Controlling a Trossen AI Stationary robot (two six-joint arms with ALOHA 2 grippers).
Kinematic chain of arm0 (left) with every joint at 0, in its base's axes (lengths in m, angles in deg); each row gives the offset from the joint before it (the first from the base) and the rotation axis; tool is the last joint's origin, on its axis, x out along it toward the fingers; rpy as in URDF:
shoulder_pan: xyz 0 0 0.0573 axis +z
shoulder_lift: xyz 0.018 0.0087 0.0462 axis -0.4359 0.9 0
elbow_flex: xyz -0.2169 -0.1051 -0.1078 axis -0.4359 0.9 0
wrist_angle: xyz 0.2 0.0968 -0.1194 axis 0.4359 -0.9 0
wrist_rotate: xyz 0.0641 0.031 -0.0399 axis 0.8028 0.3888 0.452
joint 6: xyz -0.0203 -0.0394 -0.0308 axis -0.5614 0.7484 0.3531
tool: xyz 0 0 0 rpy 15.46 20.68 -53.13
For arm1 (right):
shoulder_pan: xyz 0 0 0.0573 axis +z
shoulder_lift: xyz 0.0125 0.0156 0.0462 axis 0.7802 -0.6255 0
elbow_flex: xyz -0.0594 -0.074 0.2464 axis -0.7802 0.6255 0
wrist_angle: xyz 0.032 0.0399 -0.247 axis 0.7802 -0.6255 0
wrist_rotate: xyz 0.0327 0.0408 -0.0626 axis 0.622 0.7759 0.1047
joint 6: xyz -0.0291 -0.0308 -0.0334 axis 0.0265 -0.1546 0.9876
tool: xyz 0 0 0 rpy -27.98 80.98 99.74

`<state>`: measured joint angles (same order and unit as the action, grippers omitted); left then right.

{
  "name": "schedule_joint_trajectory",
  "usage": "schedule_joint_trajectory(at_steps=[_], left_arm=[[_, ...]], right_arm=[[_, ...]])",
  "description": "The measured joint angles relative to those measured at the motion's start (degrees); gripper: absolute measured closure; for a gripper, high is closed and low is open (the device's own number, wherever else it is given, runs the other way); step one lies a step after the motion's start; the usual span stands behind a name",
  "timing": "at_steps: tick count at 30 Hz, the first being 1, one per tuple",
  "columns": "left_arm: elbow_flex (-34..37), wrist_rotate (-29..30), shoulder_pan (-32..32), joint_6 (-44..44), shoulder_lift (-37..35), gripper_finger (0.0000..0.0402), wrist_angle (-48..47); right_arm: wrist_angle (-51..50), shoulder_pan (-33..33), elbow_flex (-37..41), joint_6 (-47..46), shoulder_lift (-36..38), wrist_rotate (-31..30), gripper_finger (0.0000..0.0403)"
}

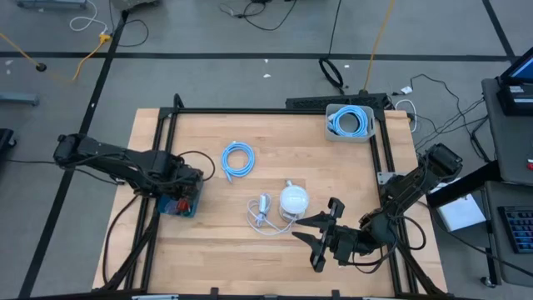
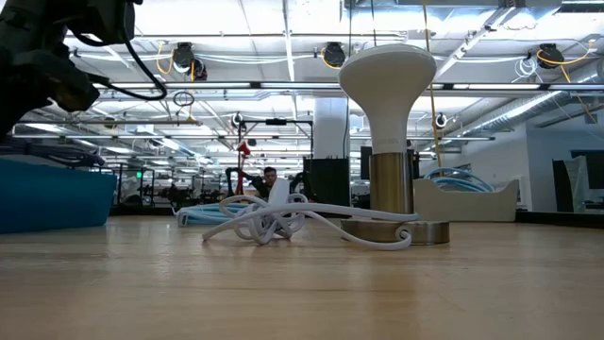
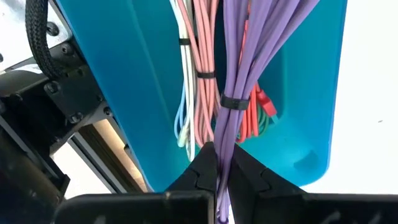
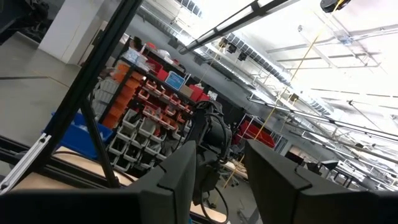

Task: Pick & Place USB Port
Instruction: Put the violet charger cable into the blue bin, then put the blue HDMI cable into the gray bin

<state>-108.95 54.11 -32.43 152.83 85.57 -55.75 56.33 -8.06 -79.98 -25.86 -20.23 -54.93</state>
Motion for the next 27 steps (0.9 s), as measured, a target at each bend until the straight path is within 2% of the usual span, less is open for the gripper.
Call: schedule_joint_trajectory(at_steps=[3,11,15,18,24,27], left_arm=[[0.0,0.7,0.0,0.5,0.0,0.0368,0.1],[0.0,0.5,-0.9,-0.1,0.0,0.0219,0.0],[0.0,1.2,-1.8,-1.3,0.0,0.0165,0.2],[-0.2,6.8,-1.6,-5.3,0.0,0.0146,0.7],[-8.7,28.0,2.9,-18.2,0.1,0.0148,4.2],[-13.1,32.7,6.8,-21.2,0.0,0.0156,7.4]], right_arm=[[0.0,0.0,0.0,0.0,0.0,0.0,0.0273],[0.0,0.0,0.0,0.0,0.0,0.0,0.0273],[0.0,0.0,0.0,0.0,0.0,0.0,0.0273],[0.0,0.0,0.0,0.0,0.0,0.0,0.0273],[0.5,0.0,0.0,0.0,0.0,0.1,0.0273],[0.8,0.0,0.0,0.0,0.0,0.2,0.0273]])
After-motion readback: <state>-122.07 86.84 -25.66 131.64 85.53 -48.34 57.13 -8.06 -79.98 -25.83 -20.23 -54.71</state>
